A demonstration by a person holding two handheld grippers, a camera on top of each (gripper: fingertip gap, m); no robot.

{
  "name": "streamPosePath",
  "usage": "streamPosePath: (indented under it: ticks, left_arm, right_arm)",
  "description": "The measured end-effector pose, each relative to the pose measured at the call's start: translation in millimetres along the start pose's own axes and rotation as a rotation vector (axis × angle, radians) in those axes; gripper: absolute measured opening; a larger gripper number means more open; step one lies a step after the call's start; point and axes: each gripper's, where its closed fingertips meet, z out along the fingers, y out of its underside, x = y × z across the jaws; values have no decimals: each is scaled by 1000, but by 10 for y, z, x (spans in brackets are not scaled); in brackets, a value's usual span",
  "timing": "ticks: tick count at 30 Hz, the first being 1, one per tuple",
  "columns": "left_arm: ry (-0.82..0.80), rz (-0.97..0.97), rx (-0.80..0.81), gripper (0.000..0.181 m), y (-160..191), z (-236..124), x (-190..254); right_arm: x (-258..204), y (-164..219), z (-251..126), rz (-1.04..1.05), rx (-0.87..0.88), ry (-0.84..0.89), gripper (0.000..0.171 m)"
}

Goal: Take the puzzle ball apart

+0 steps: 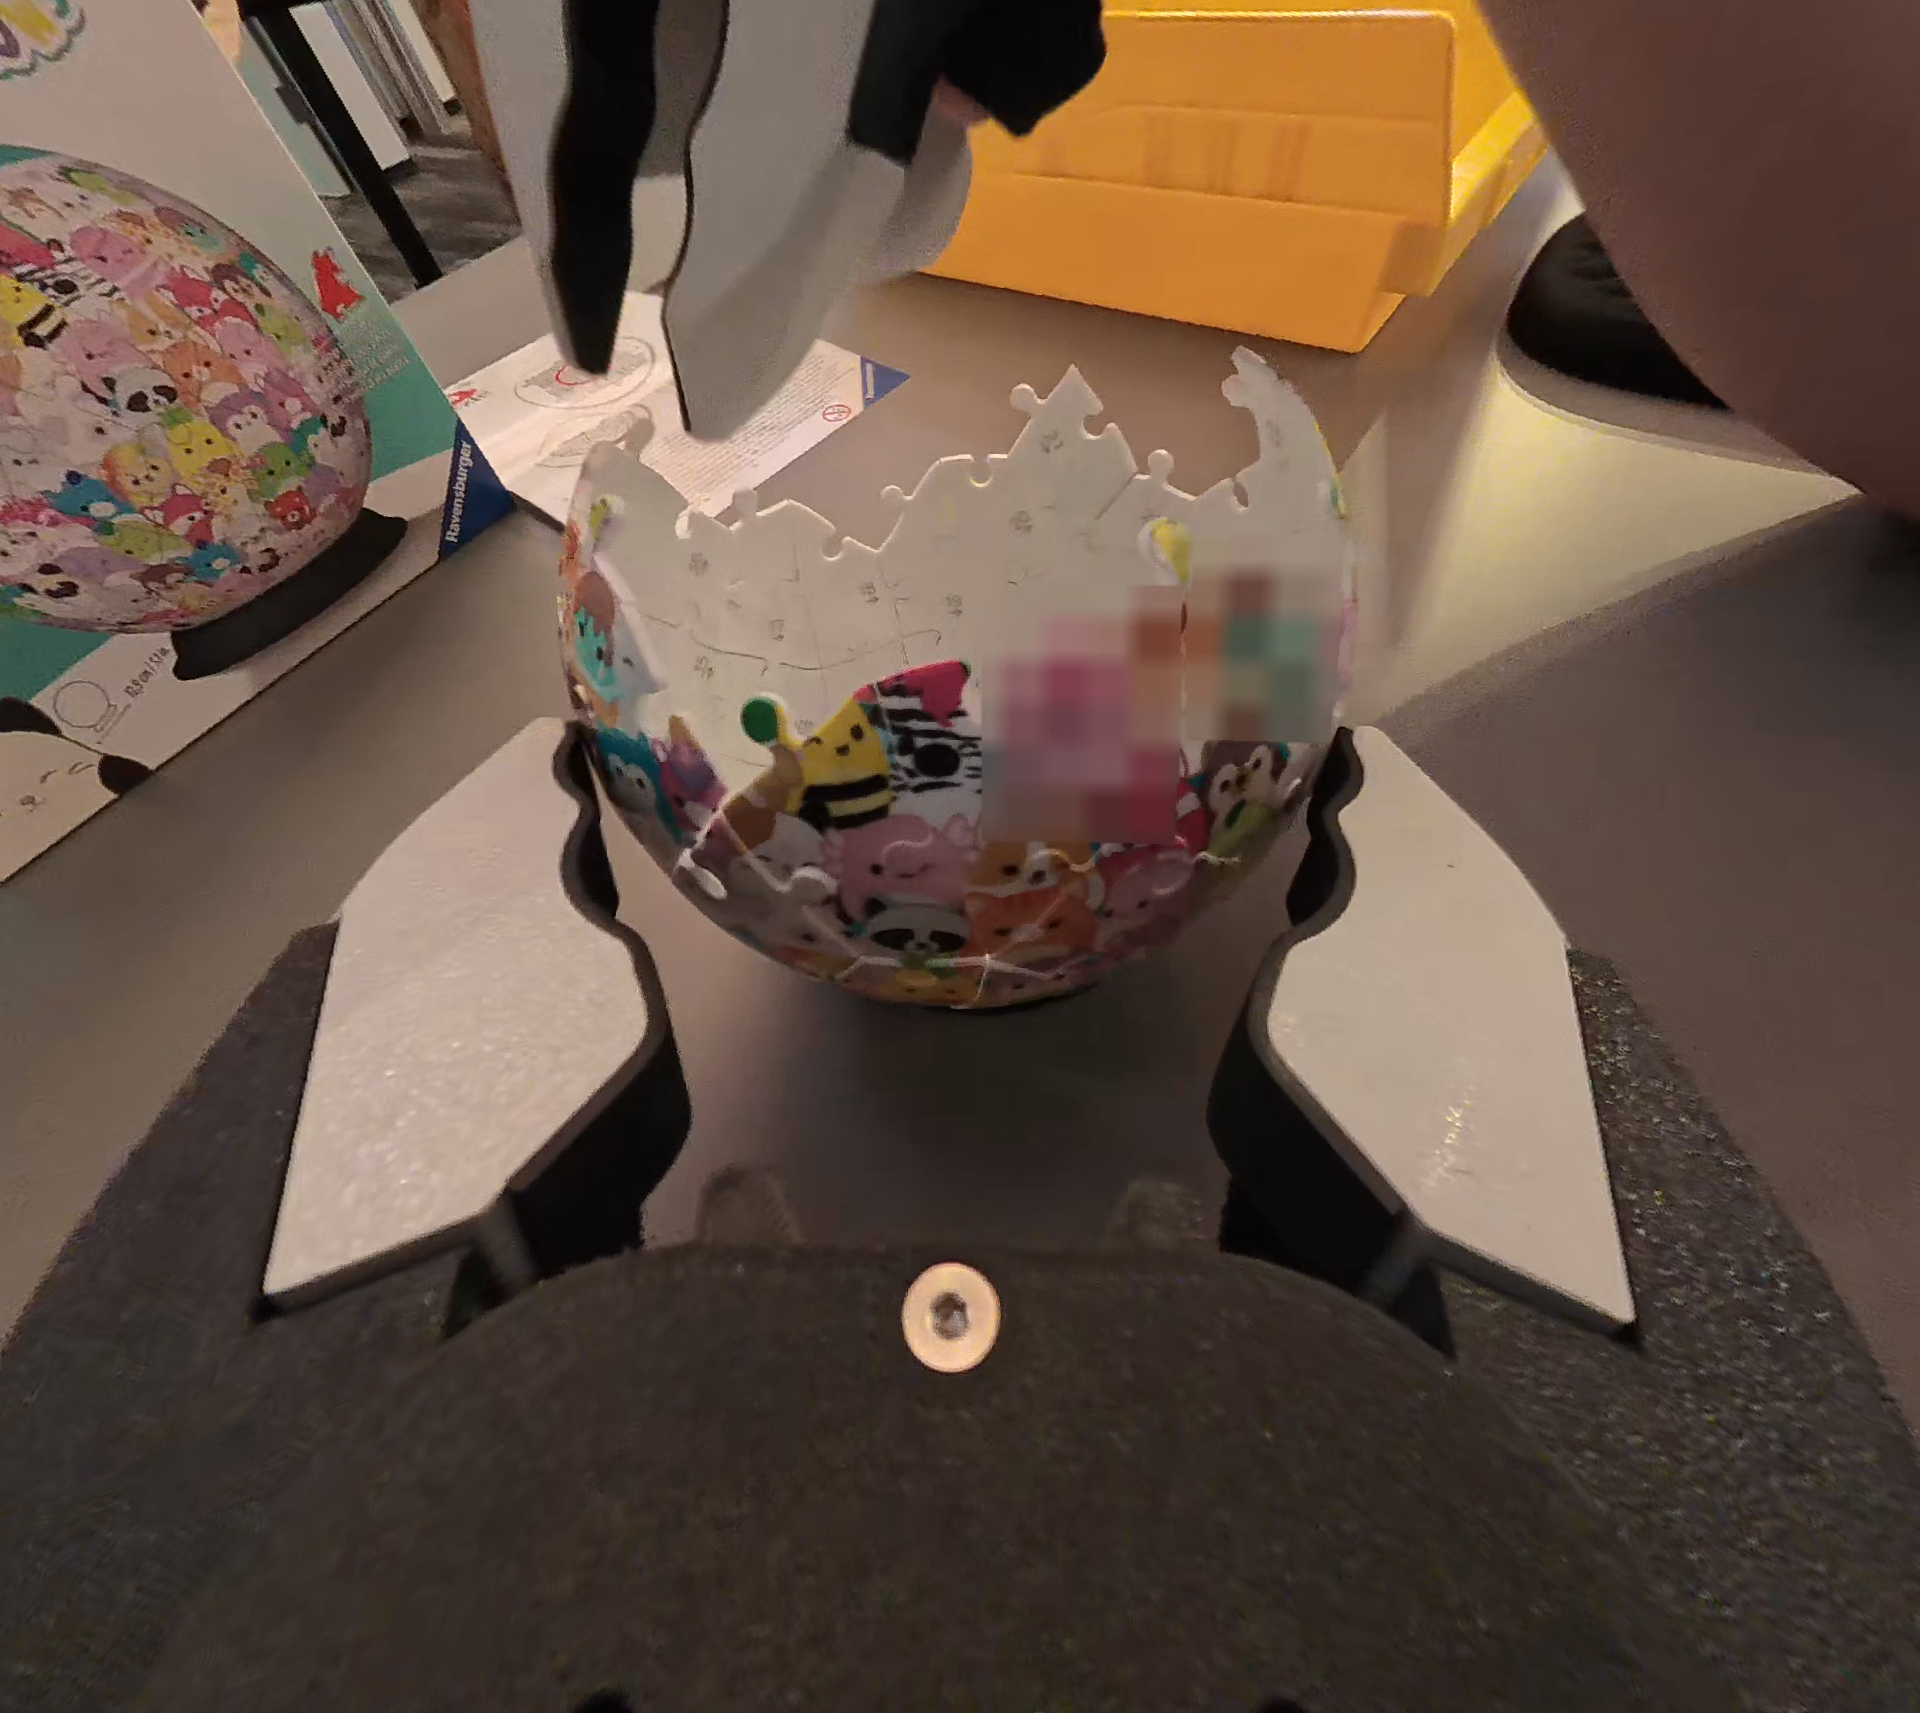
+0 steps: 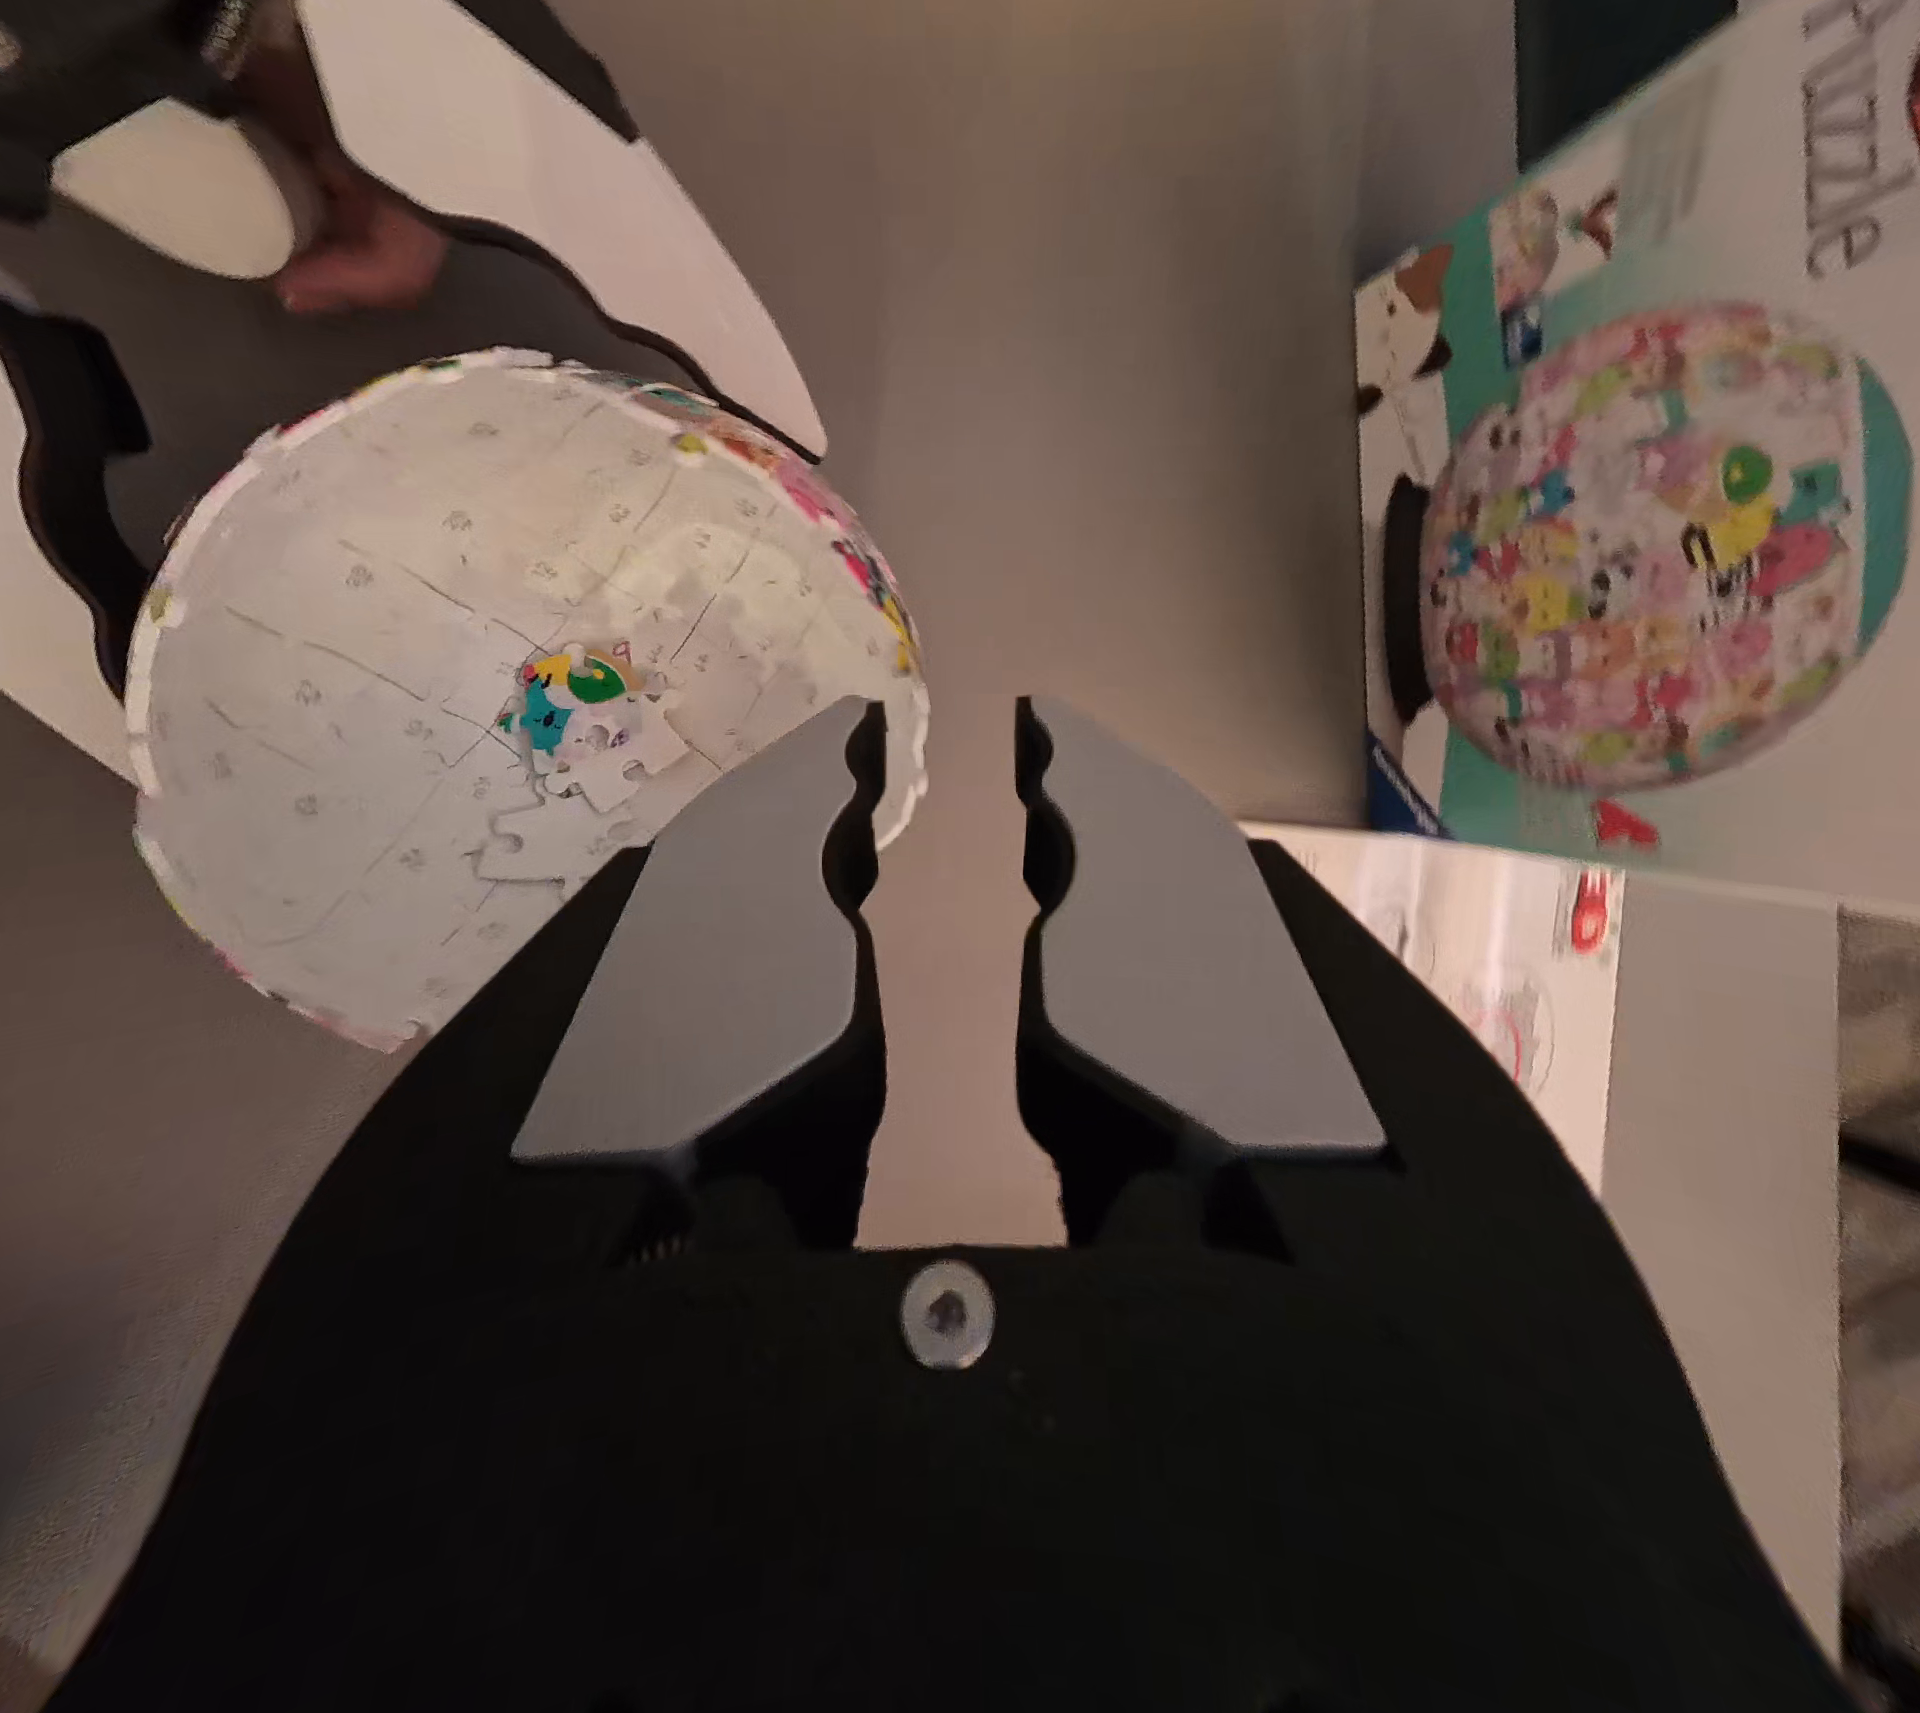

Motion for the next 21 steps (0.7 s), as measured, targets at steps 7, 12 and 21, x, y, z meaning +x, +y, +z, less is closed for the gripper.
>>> streamPosePath:
  ticks: [7, 12, 21]
  left_arm:
    - [-2, 10, 20, 125, -23, -21, -3]
    - [-2, -18, 26, 124, -31, -21, -21]
    - [11, -38, 23, 123, -31, -9, -10]
  right_arm:
    - [-58, -136, 167, -107, 98, -28, 20]
    - [-81, -112, 205, -178, 72, -6, 5]
    - [-104, -85, 194, -291, 37, 40, 4]
